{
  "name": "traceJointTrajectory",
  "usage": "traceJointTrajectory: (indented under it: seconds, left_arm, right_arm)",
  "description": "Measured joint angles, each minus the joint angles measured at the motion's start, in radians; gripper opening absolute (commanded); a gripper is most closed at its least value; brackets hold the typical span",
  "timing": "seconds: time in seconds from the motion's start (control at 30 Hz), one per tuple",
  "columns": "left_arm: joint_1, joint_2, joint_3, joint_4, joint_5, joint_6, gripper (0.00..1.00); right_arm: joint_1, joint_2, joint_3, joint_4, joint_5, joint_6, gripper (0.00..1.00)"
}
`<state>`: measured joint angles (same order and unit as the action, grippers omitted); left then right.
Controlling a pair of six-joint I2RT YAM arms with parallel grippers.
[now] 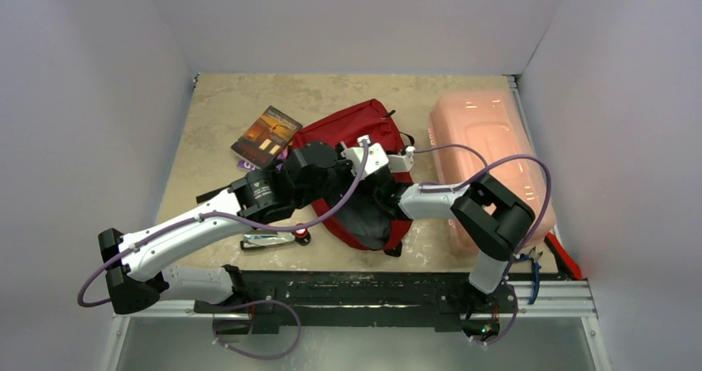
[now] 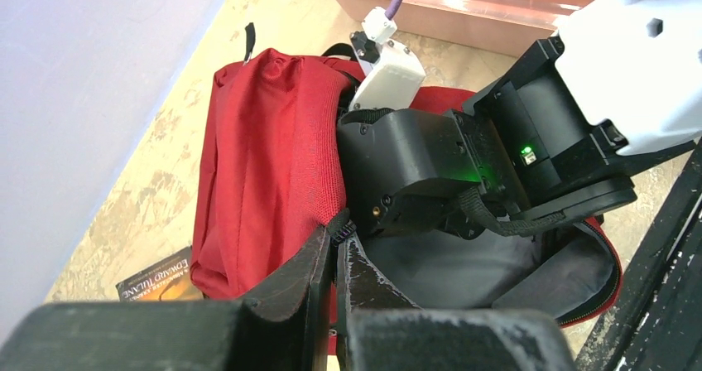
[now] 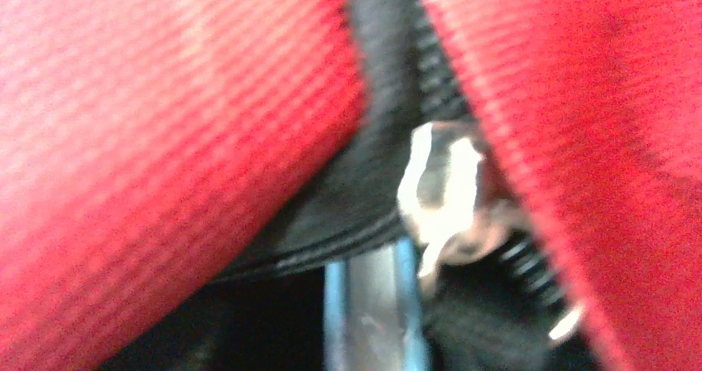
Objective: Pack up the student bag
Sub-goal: Place the book in the student bag.
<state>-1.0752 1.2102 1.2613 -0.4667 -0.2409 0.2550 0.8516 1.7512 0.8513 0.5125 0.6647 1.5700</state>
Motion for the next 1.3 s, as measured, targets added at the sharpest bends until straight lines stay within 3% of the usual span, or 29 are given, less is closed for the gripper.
traceJointTrajectory:
  seconds: [0.1,0.17,0.4,0.63,0.93,1.07,1.3]
  left_arm:
    - [0.002,0.0,-0.001,0.002,-0.003,0.0,0.0]
    - [0.002,0.0,-0.003,0.003,-0.003,0.001,0.0]
    - [0.002,0.001,-0.007,0.011,-0.013,0.012,0.0]
    - [0.002,0.001,-0.007,0.011,-0.018,0.018,0.0]
    - [0.003,0.001,-0.007,0.014,-0.026,0.018,0.0]
    - [0.003,0.001,-0.011,0.023,-0.04,0.018,0.0]
    - [0.002,0.001,-0.014,0.043,-0.092,-0.03,0.0]
  right_arm:
    - [-0.015,0.015,0.009,-0.026,-0.001,-0.002,0.66]
    - [-0.022,0.016,0.008,-0.071,-0.002,-0.006,0.8]
    - [-0.03,-0.017,0.013,-0.205,-0.084,-0.004,0.97]
    - [-0.033,-0.024,0.081,-0.469,-0.235,-0.073,0.99]
    - [-0.03,-0.085,0.086,-0.583,-0.367,-0.298,0.99]
    - [-0.003,-0.219,0.025,-0.624,-0.419,-0.469,0.99]
    - [0.026,-0.601,-0.107,-0.691,-0.53,-0.706,0.99]
